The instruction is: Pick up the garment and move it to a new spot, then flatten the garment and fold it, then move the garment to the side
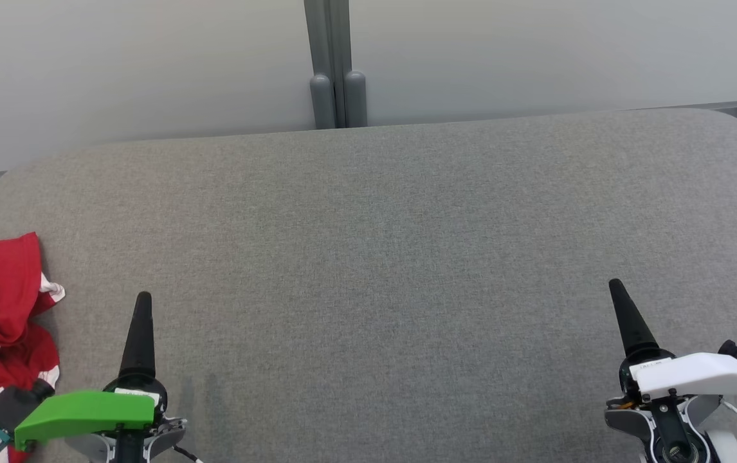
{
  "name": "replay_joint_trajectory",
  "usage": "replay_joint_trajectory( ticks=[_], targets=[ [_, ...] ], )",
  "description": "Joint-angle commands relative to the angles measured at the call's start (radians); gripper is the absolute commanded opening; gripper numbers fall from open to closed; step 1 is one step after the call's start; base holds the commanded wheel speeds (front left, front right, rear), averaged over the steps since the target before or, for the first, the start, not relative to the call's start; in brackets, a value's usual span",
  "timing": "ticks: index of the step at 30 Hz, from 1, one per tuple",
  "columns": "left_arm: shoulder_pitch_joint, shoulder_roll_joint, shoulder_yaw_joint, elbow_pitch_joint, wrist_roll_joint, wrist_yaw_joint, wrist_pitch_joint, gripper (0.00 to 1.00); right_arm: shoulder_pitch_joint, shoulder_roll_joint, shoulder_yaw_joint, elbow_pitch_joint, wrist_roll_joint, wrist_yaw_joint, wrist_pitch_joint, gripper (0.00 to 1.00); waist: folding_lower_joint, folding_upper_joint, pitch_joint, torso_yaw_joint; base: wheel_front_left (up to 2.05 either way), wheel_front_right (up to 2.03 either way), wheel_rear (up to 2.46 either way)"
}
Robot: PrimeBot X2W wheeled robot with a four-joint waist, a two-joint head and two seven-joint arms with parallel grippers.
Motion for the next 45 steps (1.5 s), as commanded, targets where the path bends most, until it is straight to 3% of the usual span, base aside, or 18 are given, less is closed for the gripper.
replay_joint_trajectory(
  ticks=[1, 12, 45],
  targets=[
    [-0.012, 0.006, -0.002, -0.04, 0.079, 0.005, -0.011, 1.0, -0.003, -0.006, 0.01, -0.031, -0.057, 0.0, -0.013, 1.0, 0.0, 0.0, 0.001, 0.0, 0.0, 0.0, 0.0],
    [0.003, 0.008, -0.088, -0.099, 0.34, 0.1, -0.054, 1.0, 0.01, -0.015, 0.066, -0.072, -0.298, 0.0, -0.055, 1.0, 0.0, 0.0, 0.006, 0.002, 0.0, 0.0, 0.0],
    [0.014, 0.048, -0.214, -0.145, 0.77, 0.175, -0.157, 1.0, 0.032, -0.023, 0.123, -0.159, -0.754, 0.001, -0.158, 1.0, 0.0, 0.0, 0.024, 0.008, 0.0, 0.0, 0.0]
  ],
)
